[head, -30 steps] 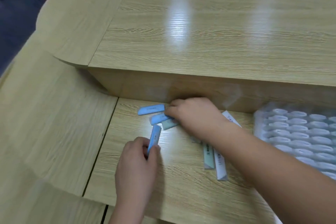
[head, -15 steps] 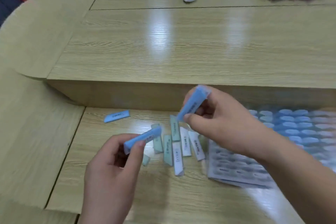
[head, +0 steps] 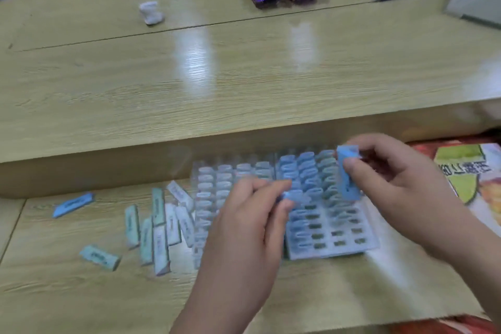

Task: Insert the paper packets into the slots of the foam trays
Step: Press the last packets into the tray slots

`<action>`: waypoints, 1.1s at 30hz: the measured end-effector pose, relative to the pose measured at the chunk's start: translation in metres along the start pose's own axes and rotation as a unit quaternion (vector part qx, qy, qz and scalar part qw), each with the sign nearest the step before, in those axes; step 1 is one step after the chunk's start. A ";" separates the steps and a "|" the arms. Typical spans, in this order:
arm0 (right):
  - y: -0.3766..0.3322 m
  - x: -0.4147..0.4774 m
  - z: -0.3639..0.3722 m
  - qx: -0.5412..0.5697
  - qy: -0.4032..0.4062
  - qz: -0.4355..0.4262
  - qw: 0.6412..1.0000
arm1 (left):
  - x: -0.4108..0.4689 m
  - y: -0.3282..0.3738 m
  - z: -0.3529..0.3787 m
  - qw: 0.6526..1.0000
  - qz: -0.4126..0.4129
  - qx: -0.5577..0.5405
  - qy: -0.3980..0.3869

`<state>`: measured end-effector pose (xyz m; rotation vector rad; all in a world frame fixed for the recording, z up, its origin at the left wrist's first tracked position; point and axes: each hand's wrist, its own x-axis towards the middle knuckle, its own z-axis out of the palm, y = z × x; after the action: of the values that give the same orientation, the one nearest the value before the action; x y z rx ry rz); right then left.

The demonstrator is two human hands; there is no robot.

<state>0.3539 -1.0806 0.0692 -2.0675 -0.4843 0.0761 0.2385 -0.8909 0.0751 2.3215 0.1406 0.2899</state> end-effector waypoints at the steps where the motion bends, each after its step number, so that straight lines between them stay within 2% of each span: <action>1: 0.004 -0.002 0.000 0.032 0.000 0.000 0.999 | 0.000 0.003 0.007 1.000 0.008 0.007 0.001; 7: 0.021 -0.007 0.009 0.133 -0.020 -0.006 0.991 | -0.002 0.006 0.043 0.995 0.038 0.086 0.045; 12: 0.026 -0.009 0.013 0.041 -0.013 -0.016 0.999 | -0.006 -0.002 0.060 0.982 0.090 0.156 0.058; 17: 0.035 -0.014 0.013 -0.066 -0.070 -0.045 0.994 | -0.009 -0.008 0.070 0.977 0.104 0.166 0.085; 27: 0.038 -0.009 0.014 -0.118 -0.067 -0.101 0.986 | -0.009 -0.015 0.073 0.981 0.124 0.133 0.065; 33: 0.040 -0.014 0.014 -0.119 -0.059 -0.118 0.984 | -0.010 -0.011 0.074 0.979 0.106 0.170 0.022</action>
<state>0.3502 -1.0922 0.0269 -2.2303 -0.8435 -0.0011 0.2473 -0.9365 0.0164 2.6761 -0.0411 0.4544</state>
